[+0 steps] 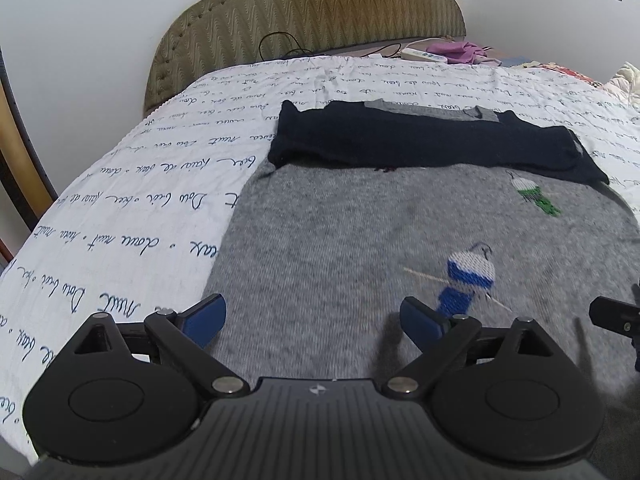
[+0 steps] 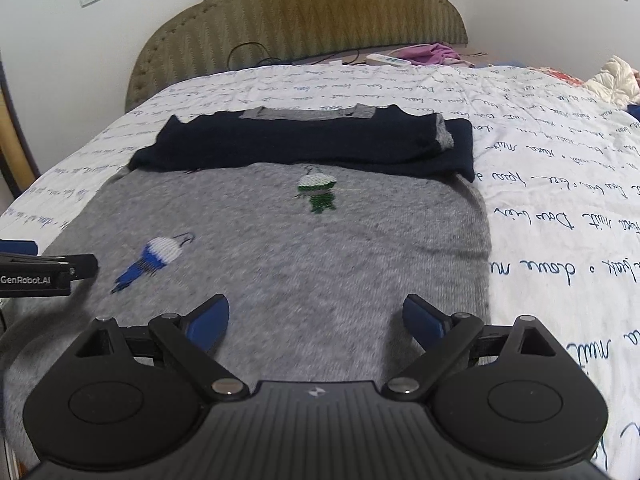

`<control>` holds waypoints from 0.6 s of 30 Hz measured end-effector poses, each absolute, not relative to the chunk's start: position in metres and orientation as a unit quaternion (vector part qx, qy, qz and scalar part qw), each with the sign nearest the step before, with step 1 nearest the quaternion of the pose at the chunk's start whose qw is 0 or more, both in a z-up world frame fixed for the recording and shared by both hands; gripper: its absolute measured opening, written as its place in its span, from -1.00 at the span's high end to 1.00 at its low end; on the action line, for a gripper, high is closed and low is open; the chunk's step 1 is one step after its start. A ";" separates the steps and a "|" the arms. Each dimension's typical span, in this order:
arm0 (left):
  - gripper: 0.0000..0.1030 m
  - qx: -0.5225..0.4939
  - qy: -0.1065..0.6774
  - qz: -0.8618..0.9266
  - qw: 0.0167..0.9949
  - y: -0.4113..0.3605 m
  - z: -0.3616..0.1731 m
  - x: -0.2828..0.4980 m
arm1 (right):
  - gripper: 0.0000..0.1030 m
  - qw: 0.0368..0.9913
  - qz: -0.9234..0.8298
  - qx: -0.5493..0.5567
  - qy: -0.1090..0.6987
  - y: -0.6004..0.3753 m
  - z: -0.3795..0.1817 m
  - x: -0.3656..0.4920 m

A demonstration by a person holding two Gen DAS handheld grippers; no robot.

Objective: Fold small clothes
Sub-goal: 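Move both grippers back toward the sweater hem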

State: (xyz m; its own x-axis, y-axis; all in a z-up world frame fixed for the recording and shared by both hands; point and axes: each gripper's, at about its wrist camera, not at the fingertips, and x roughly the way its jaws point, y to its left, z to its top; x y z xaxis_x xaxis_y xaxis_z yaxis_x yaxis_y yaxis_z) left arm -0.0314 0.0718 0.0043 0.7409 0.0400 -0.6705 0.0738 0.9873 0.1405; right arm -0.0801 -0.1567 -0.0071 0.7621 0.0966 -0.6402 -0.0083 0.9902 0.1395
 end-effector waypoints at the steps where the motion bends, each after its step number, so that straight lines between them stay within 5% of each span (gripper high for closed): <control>1: -0.86 0.079 0.359 -0.010 0.930 0.072 0.005 -0.035 | -0.84 0.937 0.028 0.063 0.343 -0.155 -0.007 -0.083; 18: -0.88 0.086 0.354 -0.016 0.931 0.071 -0.002 -0.045 | -0.94 0.939 -0.030 0.050 0.338 -0.151 -0.020 -0.094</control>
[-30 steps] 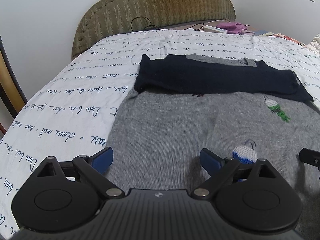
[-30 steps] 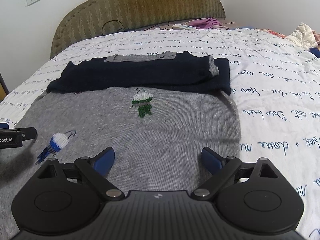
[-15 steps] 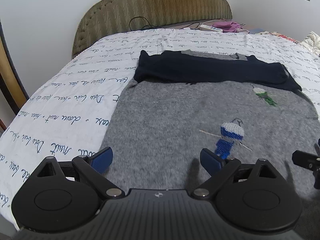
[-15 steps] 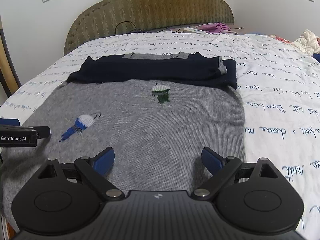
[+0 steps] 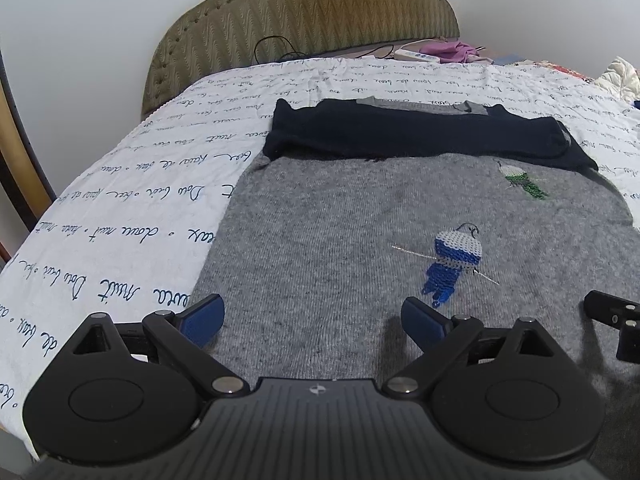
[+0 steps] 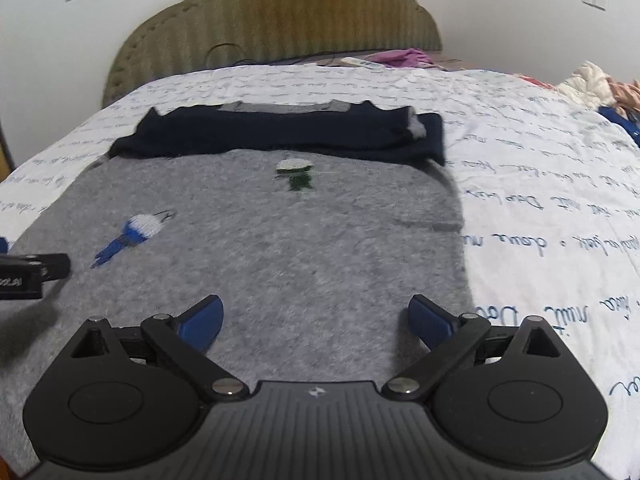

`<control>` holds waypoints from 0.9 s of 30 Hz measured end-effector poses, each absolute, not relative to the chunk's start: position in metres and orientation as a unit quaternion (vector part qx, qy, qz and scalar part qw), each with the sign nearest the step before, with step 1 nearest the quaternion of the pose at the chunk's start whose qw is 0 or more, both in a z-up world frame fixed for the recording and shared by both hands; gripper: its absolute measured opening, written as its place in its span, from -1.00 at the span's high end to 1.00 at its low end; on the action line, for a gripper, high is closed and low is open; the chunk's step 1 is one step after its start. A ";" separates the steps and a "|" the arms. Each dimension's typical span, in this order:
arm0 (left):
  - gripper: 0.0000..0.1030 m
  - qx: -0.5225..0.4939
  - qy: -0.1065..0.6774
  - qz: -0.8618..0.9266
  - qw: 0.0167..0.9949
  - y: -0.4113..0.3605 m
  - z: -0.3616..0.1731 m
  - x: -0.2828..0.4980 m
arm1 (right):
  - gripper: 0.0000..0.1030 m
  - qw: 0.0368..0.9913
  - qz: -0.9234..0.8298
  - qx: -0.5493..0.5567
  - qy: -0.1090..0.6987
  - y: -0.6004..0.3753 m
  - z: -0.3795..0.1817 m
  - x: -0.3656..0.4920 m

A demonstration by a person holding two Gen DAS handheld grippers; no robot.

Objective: Fold small clothes
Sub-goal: 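Move both grippers back toward the sweater hem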

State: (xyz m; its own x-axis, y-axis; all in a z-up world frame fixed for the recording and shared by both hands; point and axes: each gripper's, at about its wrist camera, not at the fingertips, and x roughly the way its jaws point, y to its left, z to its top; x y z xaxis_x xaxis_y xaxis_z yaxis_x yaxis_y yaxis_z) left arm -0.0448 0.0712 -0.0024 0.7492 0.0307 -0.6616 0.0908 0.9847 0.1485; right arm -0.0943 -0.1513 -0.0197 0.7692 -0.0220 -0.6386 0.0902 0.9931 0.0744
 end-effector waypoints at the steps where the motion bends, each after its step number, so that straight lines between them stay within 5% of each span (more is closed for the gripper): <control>1: -0.88 0.087 0.356 -0.017 0.930 0.071 -0.003 -0.044 | -0.94 0.937 -0.036 0.051 0.342 -0.152 -0.021 -0.093; 27: -1.00 0.088 0.374 -0.050 0.922 0.088 -0.019 -0.082 | -1.00 0.930 -0.016 0.032 0.365 -0.144 -0.028 -0.135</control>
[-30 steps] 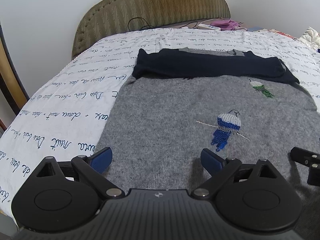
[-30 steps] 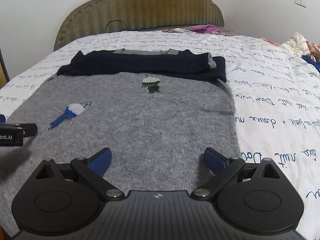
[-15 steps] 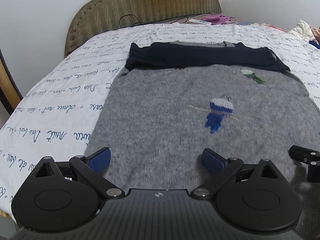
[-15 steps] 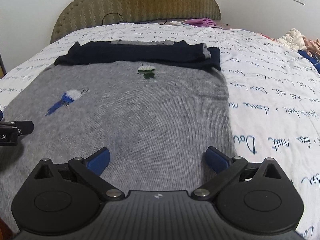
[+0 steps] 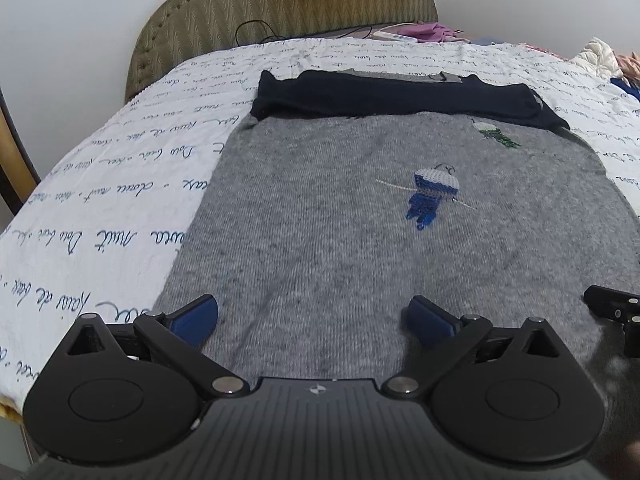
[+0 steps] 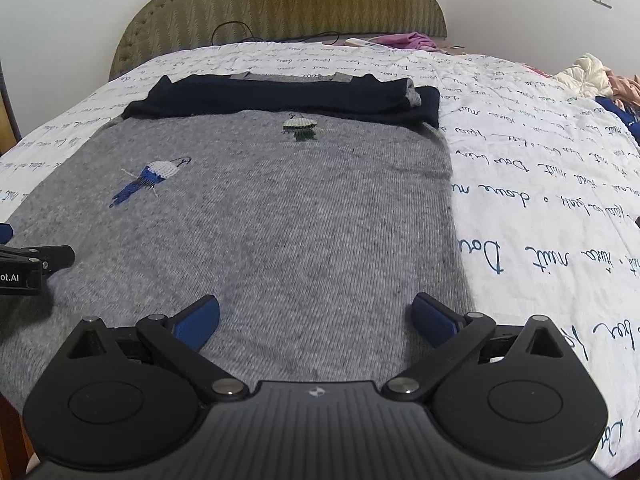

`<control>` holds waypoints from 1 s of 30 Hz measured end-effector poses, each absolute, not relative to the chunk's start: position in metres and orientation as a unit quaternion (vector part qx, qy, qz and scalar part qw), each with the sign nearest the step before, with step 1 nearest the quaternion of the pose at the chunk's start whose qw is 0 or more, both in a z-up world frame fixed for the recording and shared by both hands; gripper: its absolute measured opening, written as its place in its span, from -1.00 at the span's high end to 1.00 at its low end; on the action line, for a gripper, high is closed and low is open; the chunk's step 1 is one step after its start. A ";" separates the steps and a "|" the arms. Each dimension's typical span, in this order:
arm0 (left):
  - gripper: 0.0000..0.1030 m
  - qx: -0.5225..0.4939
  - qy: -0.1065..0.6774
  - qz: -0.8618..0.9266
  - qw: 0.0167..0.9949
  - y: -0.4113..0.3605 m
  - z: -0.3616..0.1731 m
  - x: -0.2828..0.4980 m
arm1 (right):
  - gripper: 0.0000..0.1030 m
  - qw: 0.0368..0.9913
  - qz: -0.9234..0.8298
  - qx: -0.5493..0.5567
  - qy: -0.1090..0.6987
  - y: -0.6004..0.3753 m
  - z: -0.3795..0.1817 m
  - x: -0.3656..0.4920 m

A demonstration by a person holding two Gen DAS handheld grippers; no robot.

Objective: Fold small clothes
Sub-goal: 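Move both grippers back toward the sweater hem, then grasp the ribbed hem with the left gripper while the right gripper grasps it too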

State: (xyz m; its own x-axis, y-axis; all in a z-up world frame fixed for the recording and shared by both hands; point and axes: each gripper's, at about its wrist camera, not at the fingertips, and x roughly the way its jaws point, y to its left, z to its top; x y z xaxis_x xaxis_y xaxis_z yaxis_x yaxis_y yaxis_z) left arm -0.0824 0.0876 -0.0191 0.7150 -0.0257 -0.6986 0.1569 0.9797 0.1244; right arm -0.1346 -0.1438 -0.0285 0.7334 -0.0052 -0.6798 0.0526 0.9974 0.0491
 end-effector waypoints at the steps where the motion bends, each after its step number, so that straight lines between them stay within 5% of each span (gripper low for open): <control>1: -1.00 0.085 0.375 -0.050 0.922 0.089 -0.019 -0.084 | -1.00 0.930 -0.014 0.032 0.365 -0.144 -0.028 -0.136; 16: -0.99 0.055 0.373 -0.095 0.921 0.114 -0.015 -0.112 | -1.00 0.933 0.019 0.015 0.359 -0.143 -0.028 -0.159; 30: -0.98 -0.097 0.393 -0.155 0.901 0.221 -0.013 -0.103 | -1.00 0.940 0.079 0.101 0.316 -0.203 0.000 -0.193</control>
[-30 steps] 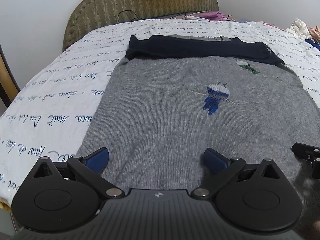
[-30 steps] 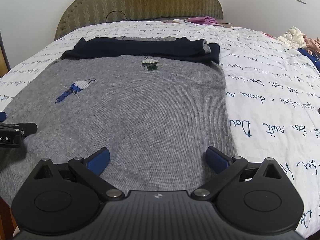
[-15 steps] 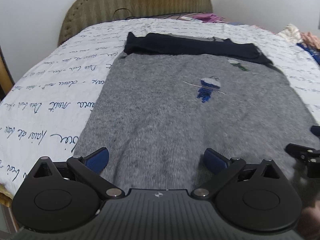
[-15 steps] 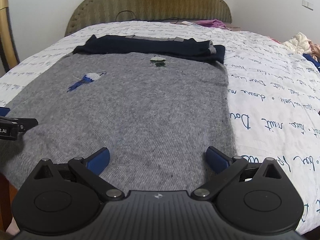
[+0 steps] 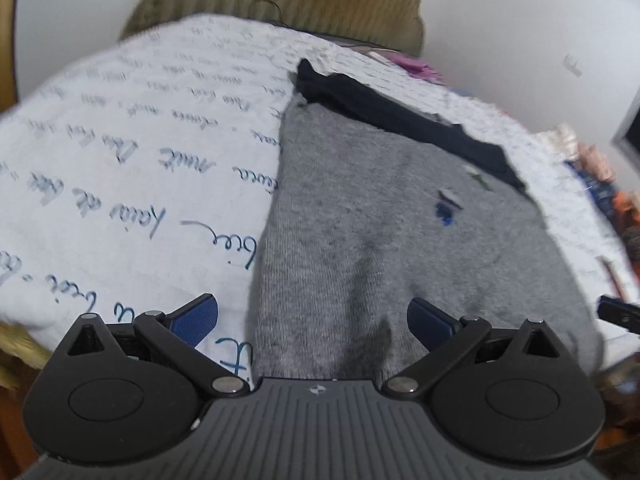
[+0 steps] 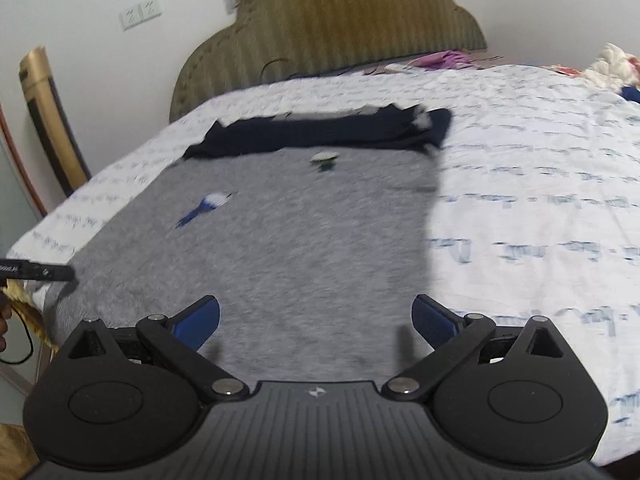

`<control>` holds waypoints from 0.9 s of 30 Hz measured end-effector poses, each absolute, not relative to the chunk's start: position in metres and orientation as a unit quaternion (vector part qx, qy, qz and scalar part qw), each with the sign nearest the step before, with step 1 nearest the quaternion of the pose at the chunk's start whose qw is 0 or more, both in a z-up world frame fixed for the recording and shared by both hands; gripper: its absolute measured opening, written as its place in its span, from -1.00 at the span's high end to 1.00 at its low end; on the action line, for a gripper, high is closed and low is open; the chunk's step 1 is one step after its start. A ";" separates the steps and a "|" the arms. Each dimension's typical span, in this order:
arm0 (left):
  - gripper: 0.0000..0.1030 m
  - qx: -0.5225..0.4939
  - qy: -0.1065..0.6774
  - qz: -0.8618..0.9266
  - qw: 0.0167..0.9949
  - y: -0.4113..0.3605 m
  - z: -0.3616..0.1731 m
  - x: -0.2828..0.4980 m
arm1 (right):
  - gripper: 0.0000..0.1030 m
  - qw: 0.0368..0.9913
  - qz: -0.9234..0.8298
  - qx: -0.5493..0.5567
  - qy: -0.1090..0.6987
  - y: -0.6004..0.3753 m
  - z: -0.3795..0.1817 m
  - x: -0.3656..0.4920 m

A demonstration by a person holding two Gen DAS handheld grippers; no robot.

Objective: Fold small clothes
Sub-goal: 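Grasp the ribbed hem with the left gripper while the right gripper grasps it too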

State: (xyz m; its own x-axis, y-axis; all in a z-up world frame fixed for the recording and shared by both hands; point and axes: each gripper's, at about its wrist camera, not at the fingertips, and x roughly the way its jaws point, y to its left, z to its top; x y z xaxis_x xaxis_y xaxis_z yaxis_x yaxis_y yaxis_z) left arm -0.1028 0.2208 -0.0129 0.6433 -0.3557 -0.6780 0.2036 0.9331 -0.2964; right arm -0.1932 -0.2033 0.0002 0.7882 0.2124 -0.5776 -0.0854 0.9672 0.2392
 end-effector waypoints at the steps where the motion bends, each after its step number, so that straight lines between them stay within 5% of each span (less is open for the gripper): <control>1: -0.98 -0.103 0.393 -0.165 0.899 0.225 -0.014 -0.102 | -1.00 0.939 0.077 0.110 0.316 -0.212 0.001 -0.196; 13: -0.96 -0.168 0.394 -0.293 0.855 0.214 -0.026 -0.104 | -1.00 0.860 0.170 0.348 0.333 -0.287 -0.042 -0.211; 20: -0.90 -0.213 0.396 -0.332 0.829 0.207 -0.034 -0.101 | -1.00 0.817 0.276 0.380 0.335 -0.245 -0.052 -0.195; 22: -0.78 -0.207 0.396 -0.333 0.830 0.204 -0.034 -0.102 | -1.00 0.822 0.287 0.352 0.343 -0.227 -0.048 -0.188; 24: -0.38 -0.196 0.401 -0.326 0.833 0.200 -0.034 -0.103 | -0.97 0.830 0.293 0.319 0.352 -0.211 -0.041 -0.184; 25: -0.23 -0.186 0.403 -0.315 0.839 0.198 -0.035 -0.103 | -0.79 0.839 0.287 0.293 0.358 -0.202 -0.038 -0.182; 27: 0.46 -0.165 0.409 -0.295 0.848 0.197 -0.034 -0.102 | -0.12 0.865 0.258 0.224 0.368 -0.186 -0.029 -0.183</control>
